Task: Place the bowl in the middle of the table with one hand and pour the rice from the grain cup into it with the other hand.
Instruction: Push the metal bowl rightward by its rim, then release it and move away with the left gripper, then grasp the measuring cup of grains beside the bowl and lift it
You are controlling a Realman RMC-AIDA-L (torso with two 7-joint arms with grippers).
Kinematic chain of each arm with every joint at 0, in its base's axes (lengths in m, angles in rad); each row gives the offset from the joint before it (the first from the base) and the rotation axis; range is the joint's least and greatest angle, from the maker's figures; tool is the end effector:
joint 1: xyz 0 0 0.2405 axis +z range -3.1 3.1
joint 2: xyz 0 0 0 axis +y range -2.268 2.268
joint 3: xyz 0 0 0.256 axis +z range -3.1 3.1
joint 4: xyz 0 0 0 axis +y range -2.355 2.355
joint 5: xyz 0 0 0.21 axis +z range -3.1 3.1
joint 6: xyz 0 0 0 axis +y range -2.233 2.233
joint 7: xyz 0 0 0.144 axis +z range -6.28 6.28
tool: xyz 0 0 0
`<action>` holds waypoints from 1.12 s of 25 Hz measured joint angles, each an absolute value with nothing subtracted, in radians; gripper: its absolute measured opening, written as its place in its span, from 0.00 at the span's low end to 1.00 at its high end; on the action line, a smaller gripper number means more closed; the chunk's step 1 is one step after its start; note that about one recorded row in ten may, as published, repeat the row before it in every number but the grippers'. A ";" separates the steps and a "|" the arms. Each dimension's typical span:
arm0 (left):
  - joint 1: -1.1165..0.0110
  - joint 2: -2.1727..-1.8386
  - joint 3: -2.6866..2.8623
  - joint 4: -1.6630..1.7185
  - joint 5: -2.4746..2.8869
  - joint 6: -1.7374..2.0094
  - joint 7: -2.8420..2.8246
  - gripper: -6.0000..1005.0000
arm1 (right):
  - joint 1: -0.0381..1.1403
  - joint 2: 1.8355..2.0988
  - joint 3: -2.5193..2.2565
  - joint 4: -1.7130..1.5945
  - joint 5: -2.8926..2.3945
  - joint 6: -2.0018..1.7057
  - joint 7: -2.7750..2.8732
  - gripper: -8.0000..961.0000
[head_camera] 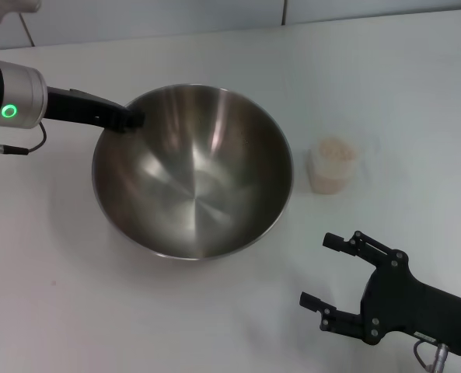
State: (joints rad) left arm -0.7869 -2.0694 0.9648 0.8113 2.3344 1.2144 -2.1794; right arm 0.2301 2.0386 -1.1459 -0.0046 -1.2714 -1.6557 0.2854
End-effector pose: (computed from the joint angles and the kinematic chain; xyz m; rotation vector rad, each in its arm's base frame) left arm -0.1969 0.4211 -0.0081 -2.5659 -1.0152 -0.1254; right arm 0.3253 0.1747 -0.0596 -2.4167 0.2423 0.9030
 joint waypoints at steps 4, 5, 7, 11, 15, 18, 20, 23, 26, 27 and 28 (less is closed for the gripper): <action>-0.800 -2.069 1.003 0.768 2.332 1.150 -2.179 0.05 | 0.231 2.039 -1.146 -0.005 -1.272 -1.656 0.285 0.87; -0.800 -2.069 1.003 0.768 2.332 1.150 -2.179 0.05 | 0.231 2.039 -1.146 -0.005 -1.272 -1.656 0.285 0.87; -0.798 -2.069 1.009 0.768 2.331 1.147 -2.171 0.05 | 0.233 2.039 -1.147 -0.005 -1.272 -1.656 0.285 0.87; -0.794 -2.072 1.011 0.767 2.325 1.144 -2.157 0.05 | 0.235 2.039 -1.147 -0.005 -1.272 -1.657 0.285 0.87; -0.785 -2.072 1.012 0.767 2.304 1.137 -2.139 0.05 | 0.235 2.039 -1.147 -0.005 -1.272 -1.657 0.285 0.87; -0.777 -2.071 1.012 0.773 2.276 1.138 -2.123 0.13 | 0.235 2.039 -1.147 -0.005 -1.272 -1.656 0.285 0.87; -0.760 -2.068 1.012 0.805 2.251 1.160 -2.106 0.21 | 0.234 2.039 -1.146 -0.005 -1.270 -1.656 0.285 0.87; -0.705 -2.070 1.013 0.919 2.229 1.221 -2.070 0.34 | 0.231 2.039 -1.144 -0.005 -1.265 -1.657 0.285 0.87; -0.609 -2.072 1.022 1.037 2.135 1.264 -1.978 0.48 | 0.223 2.039 -1.111 -0.004 -1.264 -1.658 0.285 0.87; -0.520 -2.069 1.035 1.104 2.026 1.283 -1.871 0.54 | 0.223 2.039 -1.111 -0.004 -1.264 -1.658 0.285 0.87; -0.493 -2.068 1.037 1.118 1.998 1.288 -1.838 0.59 | 0.218 2.039 -1.100 -0.004 -1.264 -1.658 0.285 0.87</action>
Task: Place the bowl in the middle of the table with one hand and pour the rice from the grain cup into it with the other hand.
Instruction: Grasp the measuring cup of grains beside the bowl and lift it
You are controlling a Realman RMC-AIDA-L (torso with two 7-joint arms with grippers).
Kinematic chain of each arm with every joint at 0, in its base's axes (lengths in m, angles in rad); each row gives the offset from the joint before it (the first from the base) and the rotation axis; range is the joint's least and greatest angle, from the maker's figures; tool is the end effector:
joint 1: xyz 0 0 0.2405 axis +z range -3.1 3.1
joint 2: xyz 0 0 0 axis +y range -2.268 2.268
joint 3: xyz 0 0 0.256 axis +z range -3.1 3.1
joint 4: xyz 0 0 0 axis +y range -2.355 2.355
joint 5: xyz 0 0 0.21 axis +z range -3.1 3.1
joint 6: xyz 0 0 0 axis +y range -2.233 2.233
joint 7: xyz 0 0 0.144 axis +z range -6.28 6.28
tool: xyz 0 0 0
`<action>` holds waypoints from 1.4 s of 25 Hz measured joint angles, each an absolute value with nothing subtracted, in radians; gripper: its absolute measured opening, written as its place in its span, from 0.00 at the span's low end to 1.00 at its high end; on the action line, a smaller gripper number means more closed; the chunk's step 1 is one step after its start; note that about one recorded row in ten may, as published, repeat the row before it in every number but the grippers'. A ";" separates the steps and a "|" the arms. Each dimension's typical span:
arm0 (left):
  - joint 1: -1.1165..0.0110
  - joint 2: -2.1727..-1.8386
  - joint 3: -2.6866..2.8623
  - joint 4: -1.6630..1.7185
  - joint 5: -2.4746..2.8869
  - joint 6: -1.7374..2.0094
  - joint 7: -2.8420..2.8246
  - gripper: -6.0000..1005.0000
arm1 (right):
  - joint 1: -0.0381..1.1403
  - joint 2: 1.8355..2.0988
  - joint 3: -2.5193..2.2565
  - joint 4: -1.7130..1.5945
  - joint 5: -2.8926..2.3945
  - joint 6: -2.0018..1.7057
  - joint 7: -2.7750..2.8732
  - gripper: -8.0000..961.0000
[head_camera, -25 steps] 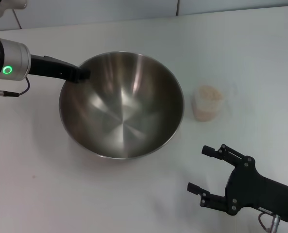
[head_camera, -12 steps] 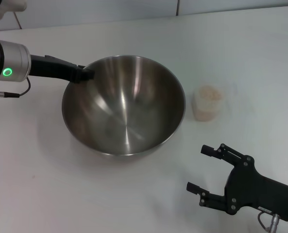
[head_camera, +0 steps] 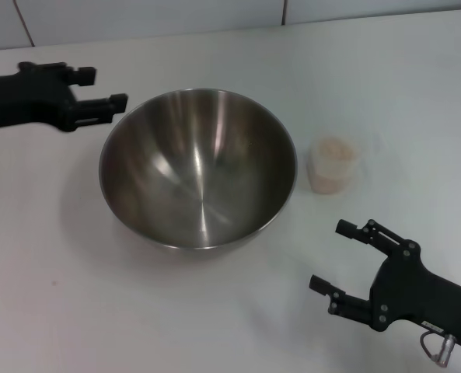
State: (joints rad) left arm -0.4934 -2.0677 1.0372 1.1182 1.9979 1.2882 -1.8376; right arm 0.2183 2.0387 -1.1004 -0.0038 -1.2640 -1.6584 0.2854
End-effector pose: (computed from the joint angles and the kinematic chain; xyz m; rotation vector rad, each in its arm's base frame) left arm -0.2081 0.3800 0.0359 -2.5876 -0.5875 -0.3917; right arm 0.3281 0.1765 -0.0549 -2.3580 0.2646 0.8994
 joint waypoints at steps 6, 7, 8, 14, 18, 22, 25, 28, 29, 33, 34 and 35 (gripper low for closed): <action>-0.215 -2.066 1.038 1.165 1.726 1.345 -1.433 0.71 | 0.169 2.045 -0.963 -0.001 -1.264 -1.657 0.290 0.87; -0.202 -2.065 1.036 1.157 1.719 1.351 -1.413 0.73 | 0.169 2.045 -0.963 -0.001 -1.264 -1.657 0.290 0.87; -0.178 -2.065 1.030 1.133 1.706 1.368 -1.370 0.74 | 0.153 2.051 -0.906 -0.004 -1.264 -1.648 0.286 0.87; -0.149 -2.063 0.996 0.977 1.703 1.442 -1.238 0.82 | 0.133 2.065 -0.759 -0.007 -1.264 -1.602 0.283 0.87; -0.146 -2.062 0.992 0.932 1.711 1.457 -1.223 0.81 | 0.132 2.078 -0.617 -0.005 -1.264 -1.529 0.285 0.87; -0.139 -2.062 0.991 0.929 1.711 1.464 -1.210 0.81 | 0.145 2.080 -0.577 -0.002 -1.264 -1.486 0.286 0.87; -0.139 -2.062 0.991 0.928 1.711 1.464 -1.210 0.81 | 0.166 2.082 -0.559 0.001 -1.264 -1.445 0.289 0.87; -0.139 -2.062 0.991 0.928 1.711 1.465 -1.210 0.81 | 0.196 2.084 -0.547 0.002 -1.263 -1.405 0.289 0.87; -0.139 -2.062 0.991 0.928 1.711 1.465 -1.211 0.81 | 0.196 2.084 -0.547 0.002 -1.263 -1.405 0.289 0.87; -0.141 -2.062 0.991 0.927 1.711 1.465 -1.212 0.81 | 0.228 2.085 -0.523 0.004 -1.262 -1.359 0.288 0.87; -0.141 -2.062 0.992 0.927 1.711 1.465 -1.212 0.81 | 0.228 2.085 -0.523 0.004 -1.262 -1.359 0.288 0.87; -0.141 -2.062 0.992 0.927 1.711 1.465 -1.212 0.81 | 0.235 2.085 -0.522 0.004 -1.262 -1.352 0.287 0.87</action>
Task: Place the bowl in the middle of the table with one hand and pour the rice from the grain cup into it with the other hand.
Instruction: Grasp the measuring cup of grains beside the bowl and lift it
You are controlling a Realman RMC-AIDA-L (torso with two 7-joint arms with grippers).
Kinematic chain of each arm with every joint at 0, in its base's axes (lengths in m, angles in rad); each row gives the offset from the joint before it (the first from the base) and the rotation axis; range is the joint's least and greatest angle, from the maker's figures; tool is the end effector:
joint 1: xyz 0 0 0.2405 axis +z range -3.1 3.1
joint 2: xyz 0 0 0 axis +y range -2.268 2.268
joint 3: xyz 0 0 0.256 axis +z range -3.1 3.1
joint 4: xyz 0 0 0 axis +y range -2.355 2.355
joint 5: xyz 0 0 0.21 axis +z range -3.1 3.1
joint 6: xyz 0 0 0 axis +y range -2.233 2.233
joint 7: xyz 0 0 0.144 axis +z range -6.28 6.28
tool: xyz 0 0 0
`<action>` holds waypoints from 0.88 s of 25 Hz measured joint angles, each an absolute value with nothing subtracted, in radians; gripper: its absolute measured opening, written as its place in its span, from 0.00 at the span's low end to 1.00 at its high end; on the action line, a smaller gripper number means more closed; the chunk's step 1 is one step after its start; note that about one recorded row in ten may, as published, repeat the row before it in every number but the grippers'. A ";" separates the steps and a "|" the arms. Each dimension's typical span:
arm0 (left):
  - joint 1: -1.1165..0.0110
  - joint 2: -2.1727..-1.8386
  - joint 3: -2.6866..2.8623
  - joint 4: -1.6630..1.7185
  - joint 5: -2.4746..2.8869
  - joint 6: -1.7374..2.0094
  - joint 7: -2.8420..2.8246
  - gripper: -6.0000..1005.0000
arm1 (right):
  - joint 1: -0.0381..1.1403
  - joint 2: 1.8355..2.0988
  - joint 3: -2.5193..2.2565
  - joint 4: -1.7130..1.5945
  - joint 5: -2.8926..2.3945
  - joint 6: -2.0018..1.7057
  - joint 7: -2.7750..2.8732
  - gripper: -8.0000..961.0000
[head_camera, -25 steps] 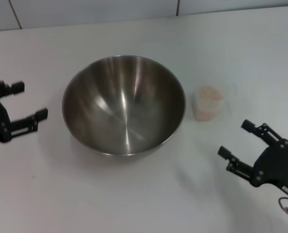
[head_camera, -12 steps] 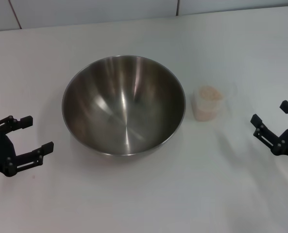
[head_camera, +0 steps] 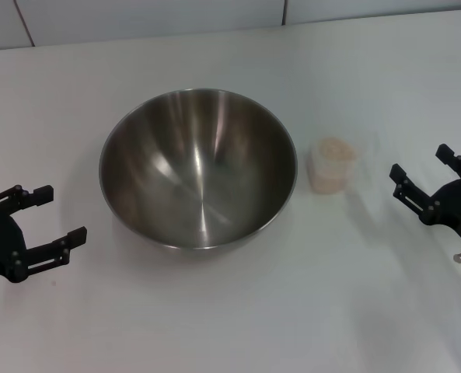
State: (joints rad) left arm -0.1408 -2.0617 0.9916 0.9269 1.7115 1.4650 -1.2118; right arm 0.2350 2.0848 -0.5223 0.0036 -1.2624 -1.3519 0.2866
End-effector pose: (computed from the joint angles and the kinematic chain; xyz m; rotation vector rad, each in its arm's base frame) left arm -0.3125 0.2647 0.0250 -2.5759 -0.4338 -0.5580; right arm 0.3747 0.2305 -0.0307 -1.8191 0.5863 0.6242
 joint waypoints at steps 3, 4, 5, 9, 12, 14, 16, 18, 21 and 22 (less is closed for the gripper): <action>-0.141 -2.062 0.992 0.927 1.712 1.465 -1.211 0.81 | 0.253 2.085 -0.522 0.003 -1.262 -1.334 0.285 0.87; -0.142 -2.062 0.992 0.926 1.712 1.465 -1.210 0.81 | 0.260 2.085 -0.521 0.003 -1.262 -1.328 0.285 0.87; -0.142 -2.062 0.993 0.926 1.712 1.465 -1.210 0.81 | 0.265 2.085 -0.521 0.002 -1.262 -1.322 0.285 0.87; -0.143 -2.062 0.997 0.926 1.713 1.465 -1.210 0.81 | 0.292 2.085 -0.520 0.002 -1.262 -1.287 0.285 0.87; -0.143 -2.062 0.999 0.927 1.713 1.465 -1.210 0.81 | 0.309 2.085 -0.520 0.002 -1.262 -1.271 0.285 0.87; -0.143 -2.062 0.999 0.927 1.713 1.467 -1.209 0.81 | 0.320 2.085 -0.516 0.001 -1.262 -1.259 0.284 0.87; -0.143 -2.062 0.999 0.929 1.713 1.469 -1.209 0.81 | 0.332 2.085 -0.511 0.001 -1.262 -1.245 0.284 0.87; -0.143 -2.062 1.000 0.933 1.713 1.476 -1.209 0.81 | 0.341 2.085 -0.509 0.000 -1.262 -1.238 0.284 0.87; -0.147 -2.062 1.000 0.946 1.714 1.488 -1.209 0.81 | 0.349 2.085 -0.508 -0.001 -1.262 -1.236 0.283 0.87; -0.147 -2.062 1.000 0.953 1.714 1.489 -1.209 0.81 | 0.352 2.085 -0.506 -0.002 -1.262 -1.236 0.283 0.87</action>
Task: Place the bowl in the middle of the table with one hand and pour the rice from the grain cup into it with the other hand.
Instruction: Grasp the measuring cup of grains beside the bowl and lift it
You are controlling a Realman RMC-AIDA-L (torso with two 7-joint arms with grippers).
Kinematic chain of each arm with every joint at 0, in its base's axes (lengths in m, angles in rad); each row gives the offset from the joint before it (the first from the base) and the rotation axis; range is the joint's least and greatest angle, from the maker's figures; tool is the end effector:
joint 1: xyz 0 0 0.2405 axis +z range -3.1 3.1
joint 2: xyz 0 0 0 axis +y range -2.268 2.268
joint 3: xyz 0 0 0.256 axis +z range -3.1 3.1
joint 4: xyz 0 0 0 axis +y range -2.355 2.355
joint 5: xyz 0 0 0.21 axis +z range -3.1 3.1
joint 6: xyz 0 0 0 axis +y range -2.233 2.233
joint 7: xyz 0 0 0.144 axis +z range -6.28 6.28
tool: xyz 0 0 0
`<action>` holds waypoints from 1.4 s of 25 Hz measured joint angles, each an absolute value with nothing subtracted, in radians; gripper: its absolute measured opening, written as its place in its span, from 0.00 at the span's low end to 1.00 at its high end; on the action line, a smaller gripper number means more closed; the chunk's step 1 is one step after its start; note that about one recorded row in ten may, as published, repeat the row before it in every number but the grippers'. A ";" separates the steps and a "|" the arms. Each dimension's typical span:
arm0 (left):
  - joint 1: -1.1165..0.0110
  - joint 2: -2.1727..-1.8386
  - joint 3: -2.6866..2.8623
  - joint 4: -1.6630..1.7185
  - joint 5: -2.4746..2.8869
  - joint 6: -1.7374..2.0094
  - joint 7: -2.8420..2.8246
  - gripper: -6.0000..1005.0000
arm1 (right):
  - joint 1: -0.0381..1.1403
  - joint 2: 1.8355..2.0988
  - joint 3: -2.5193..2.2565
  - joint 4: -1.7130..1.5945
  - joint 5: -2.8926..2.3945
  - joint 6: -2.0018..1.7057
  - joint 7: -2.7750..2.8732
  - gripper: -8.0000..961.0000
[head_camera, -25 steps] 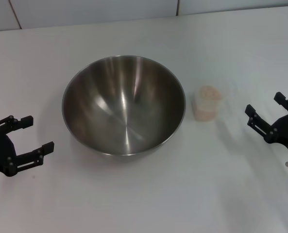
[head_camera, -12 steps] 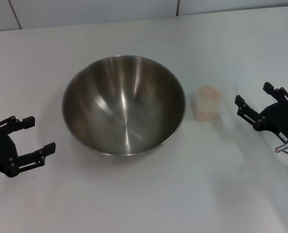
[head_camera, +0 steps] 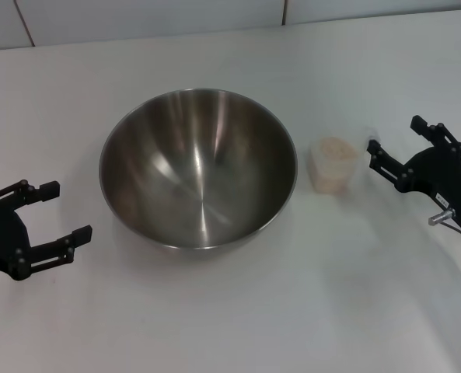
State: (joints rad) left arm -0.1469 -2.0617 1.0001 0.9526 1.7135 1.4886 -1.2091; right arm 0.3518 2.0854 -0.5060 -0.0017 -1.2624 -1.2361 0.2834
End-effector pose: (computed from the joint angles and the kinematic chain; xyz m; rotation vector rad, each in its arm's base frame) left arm -0.3048 0.2664 0.0264 -2.6033 -0.3804 -0.5656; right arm 0.3612 0.2749 -0.0350 -1.8612 0.5591 0.5884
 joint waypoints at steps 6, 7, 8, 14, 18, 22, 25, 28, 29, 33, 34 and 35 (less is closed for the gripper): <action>-0.148 -2.062 1.003 0.997 1.717 1.493 -1.216 0.81 | 0.366 2.086 -0.471 -0.002 -1.262 -1.235 0.283 0.87; -0.149 -2.062 1.007 1.011 1.723 1.497 -1.218 0.81 | 0.366 2.086 -0.471 -0.002 -1.262 -1.235 0.283 0.87; -0.149 -2.062 1.007 1.011 1.723 1.497 -1.218 0.81 | 0.368 2.086 -0.471 -0.003 -1.262 -1.235 0.282 0.87; -0.162 -2.065 1.012 1.040 1.755 1.506 -1.233 0.81 | 0.375 2.086 -0.470 -0.001 -1.262 -1.236 0.282 0.86; -0.169 -2.065 1.012 1.041 1.756 1.510 -1.233 0.81 | 0.381 2.087 -0.470 0.002 -1.262 -1.242 0.281 0.79; -0.174 -2.065 1.012 1.042 1.757 1.517 -1.233 0.81 | 0.389 2.088 -0.468 0.003 -1.262 -1.243 0.281 0.66; -0.176 -2.065 1.012 1.042 1.757 1.518 -1.233 0.81 | 0.391 2.088 -0.468 0.003 -1.262 -1.243 0.281 0.51; -0.176 -2.065 1.014 1.042 1.757 1.519 -1.233 0.81 | 0.391 2.088 -0.468 0.005 -1.263 -1.244 0.281 0.39; -0.176 -2.065 1.016 1.042 1.757 1.519 -1.233 0.81 | 0.391 2.088 -0.469 0.005 -1.264 -1.244 0.281 0.37; -0.177 -2.065 1.023 1.041 1.757 1.519 -1.233 0.81 | 0.393 2.088 -0.471 0.005 -1.264 -1.244 0.280 0.29; -0.177 -2.065 1.024 1.041 1.757 1.519 -1.233 0.81 | 0.393 2.088 -0.471 0.005 -1.264 -1.244 0.280 0.27; -0.177 -2.065 1.024 1.040 1.757 1.519 -1.233 0.81 | 0.393 2.088 -0.472 0.005 -1.264 -1.243 0.280 0.25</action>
State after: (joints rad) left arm -0.1773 -2.0648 1.0244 1.0399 1.7570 1.5189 -1.2334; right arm 0.3933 2.0878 -0.4718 0.0047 -1.2643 -1.2432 0.2802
